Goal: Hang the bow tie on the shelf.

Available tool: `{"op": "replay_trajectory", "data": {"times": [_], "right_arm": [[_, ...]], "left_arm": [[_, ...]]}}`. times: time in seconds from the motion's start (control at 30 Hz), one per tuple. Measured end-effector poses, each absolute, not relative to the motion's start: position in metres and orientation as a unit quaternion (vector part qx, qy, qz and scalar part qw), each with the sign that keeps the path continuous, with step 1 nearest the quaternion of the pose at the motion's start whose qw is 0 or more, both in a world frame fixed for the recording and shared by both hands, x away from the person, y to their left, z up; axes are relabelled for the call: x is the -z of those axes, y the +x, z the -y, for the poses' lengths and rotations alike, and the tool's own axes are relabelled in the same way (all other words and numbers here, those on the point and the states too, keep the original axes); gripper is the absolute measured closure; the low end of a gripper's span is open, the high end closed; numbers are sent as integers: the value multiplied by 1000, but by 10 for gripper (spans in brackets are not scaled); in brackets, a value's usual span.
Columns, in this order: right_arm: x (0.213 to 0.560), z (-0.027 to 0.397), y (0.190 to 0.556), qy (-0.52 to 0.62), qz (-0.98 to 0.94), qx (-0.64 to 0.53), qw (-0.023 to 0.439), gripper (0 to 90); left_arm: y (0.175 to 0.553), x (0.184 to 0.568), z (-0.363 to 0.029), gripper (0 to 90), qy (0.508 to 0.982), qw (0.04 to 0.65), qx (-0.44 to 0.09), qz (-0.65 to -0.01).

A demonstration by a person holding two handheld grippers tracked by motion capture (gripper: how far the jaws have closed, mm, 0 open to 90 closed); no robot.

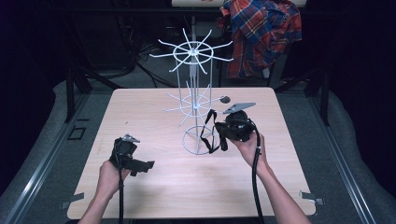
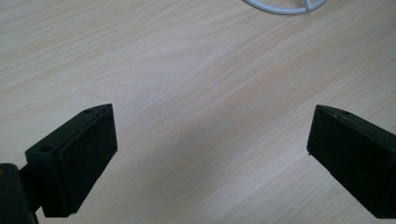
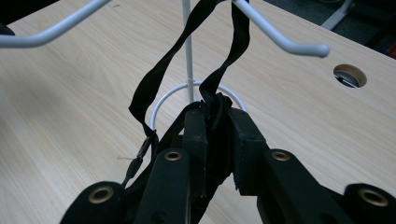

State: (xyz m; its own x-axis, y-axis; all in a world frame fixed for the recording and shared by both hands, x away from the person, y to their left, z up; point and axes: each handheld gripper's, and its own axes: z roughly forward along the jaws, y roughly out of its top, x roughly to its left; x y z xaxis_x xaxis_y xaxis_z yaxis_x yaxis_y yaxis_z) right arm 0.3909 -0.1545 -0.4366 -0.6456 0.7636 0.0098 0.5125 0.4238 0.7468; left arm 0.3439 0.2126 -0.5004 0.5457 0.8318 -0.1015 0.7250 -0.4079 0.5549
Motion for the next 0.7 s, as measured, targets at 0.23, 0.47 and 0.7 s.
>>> {"op": "replay_trajectory", "data": {"times": [0.23, 0.47, 0.7], "right_arm": [[442, 153, 391, 383, -832, -367, 163, 779], [445, 154, 393, 378, -833, -369, 162, 767], [447, 161, 394, 387, -828, -376, 154, 753]], "left_arm": [[345, 501, -212, 15, 833, 281, -92, -467], [347, 502, -211, 15, 831, 281, -91, -471], [347, 501, -209, 15, 833, 280, -96, -467]]}}
